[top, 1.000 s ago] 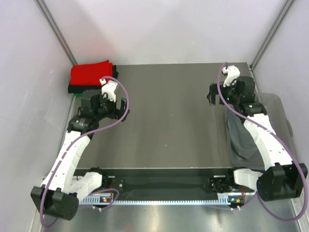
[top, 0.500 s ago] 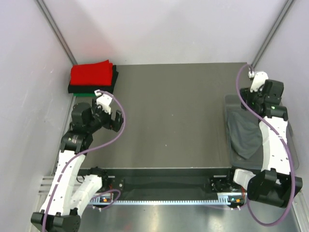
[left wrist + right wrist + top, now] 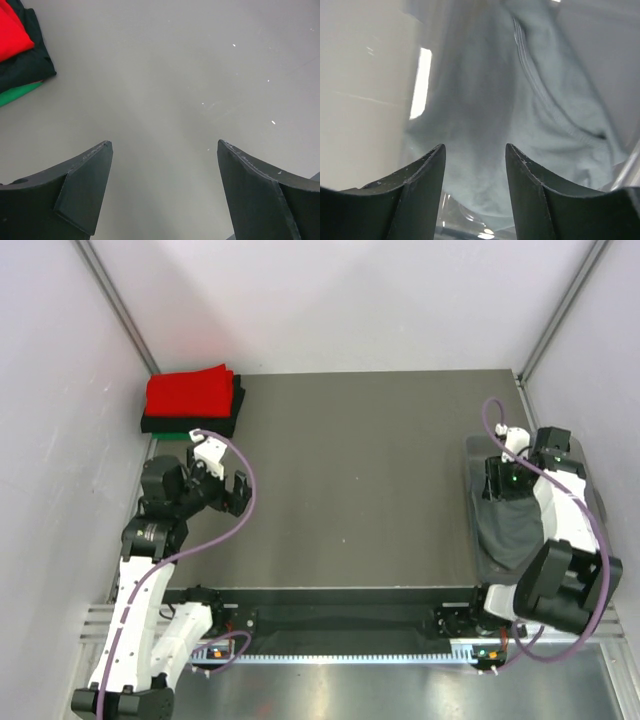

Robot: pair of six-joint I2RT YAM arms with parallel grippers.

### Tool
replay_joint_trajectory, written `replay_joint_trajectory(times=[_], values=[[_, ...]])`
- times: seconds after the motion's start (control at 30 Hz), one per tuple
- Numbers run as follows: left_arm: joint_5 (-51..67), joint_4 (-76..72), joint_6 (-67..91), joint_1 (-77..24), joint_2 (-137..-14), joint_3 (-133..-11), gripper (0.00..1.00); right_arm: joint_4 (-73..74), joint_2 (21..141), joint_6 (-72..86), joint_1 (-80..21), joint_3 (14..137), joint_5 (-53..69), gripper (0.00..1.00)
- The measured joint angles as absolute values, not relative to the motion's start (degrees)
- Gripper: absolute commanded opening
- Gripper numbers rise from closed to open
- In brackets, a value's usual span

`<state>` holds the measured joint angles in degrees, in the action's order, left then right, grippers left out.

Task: Fold and stack the t-shirts
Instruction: Grab the tshirt from the pile

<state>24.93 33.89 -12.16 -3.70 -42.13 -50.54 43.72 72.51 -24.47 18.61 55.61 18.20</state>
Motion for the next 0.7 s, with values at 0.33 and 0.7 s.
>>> replay_joint_trajectory(times=[0.33, 0.7], values=[[26.4, 33.9, -12.1, -3.5, -41.5, -50.5, 0.89, 40.8, 79.9, -26.0, 24.6, 51.4, 15.4, 0.53], [27.9, 33.9, -11.7, -3.5, -45.2, -50.5, 0.88, 33.3, 86.4, -27.5, 26.9, 48.6, 11.6, 0.53]])
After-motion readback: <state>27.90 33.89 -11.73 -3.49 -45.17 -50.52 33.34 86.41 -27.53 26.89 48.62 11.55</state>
